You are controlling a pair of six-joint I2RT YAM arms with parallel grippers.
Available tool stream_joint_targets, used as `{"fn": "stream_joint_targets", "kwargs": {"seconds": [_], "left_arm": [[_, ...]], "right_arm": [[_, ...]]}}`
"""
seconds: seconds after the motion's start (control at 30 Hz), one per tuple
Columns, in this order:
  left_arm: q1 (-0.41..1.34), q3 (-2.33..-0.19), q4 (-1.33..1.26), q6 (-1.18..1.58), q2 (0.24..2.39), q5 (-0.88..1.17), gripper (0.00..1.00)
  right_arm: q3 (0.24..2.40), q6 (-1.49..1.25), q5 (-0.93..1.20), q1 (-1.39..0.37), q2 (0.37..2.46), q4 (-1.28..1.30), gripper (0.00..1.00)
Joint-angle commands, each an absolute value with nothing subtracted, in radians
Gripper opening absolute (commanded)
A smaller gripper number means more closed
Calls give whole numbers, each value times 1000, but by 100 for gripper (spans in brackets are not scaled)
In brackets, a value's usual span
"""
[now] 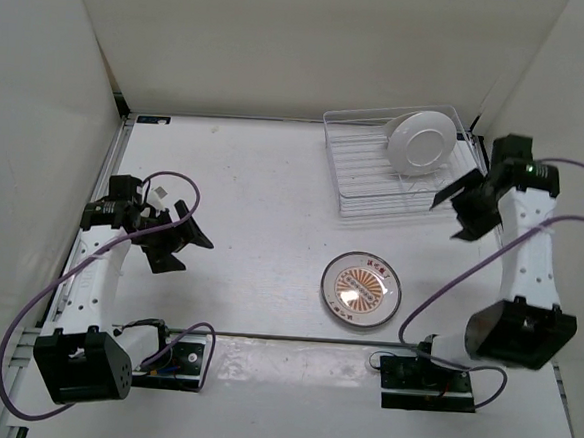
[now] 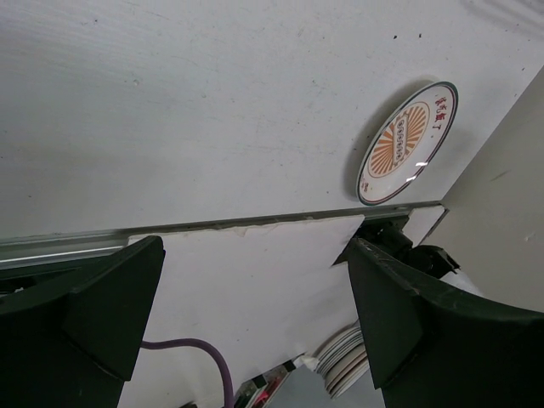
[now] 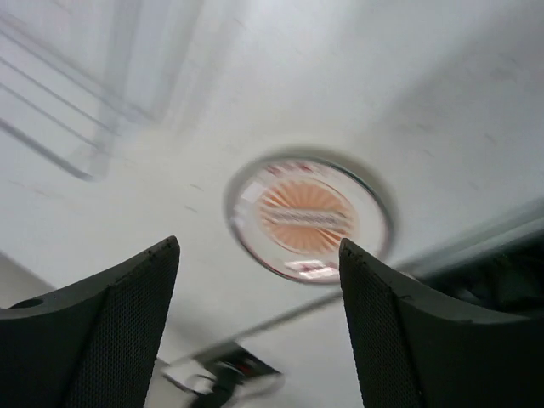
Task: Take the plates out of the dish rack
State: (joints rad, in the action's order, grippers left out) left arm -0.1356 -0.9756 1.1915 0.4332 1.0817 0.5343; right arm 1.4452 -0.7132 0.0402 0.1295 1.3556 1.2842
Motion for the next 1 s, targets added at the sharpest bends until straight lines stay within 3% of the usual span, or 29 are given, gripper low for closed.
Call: {"fn": "stream_joint_targets", "kwargs": {"seconds": [0.0, 0.13, 0.17, 0.27, 0.33, 0.5, 0.77, 0.97], "left_arm": [[-137, -960, 1154, 448, 1043, 541, 100], [-140, -956, 1129, 453, 1035, 555, 100], [-140, -956, 1129, 448, 1032, 557, 100], [-137, -960, 1140, 436, 1017, 548, 100], [-140, -969, 1156, 423, 1005, 525, 100], [-140, -988, 1189, 400, 988, 469, 100], [-138, -1003, 1187, 391, 1014, 462, 100], [-138, -1015, 1189, 388, 1035, 462, 100]], "right_arm": [[1688, -928, 41, 144, 1538, 1195, 78], [1934, -1115, 136, 159, 1805, 1056, 78], [2111, -1120, 155, 160, 1910, 1049, 79], [2356, -1173, 265, 170, 2148, 1052, 84], [2358, -1216, 365, 178, 2219, 959, 89], [2120, -1253, 356, 176, 2151, 646, 90], [2108, -1307, 387, 184, 2190, 373, 90], [2183, -1387, 361, 189, 2259, 364, 90]]}}
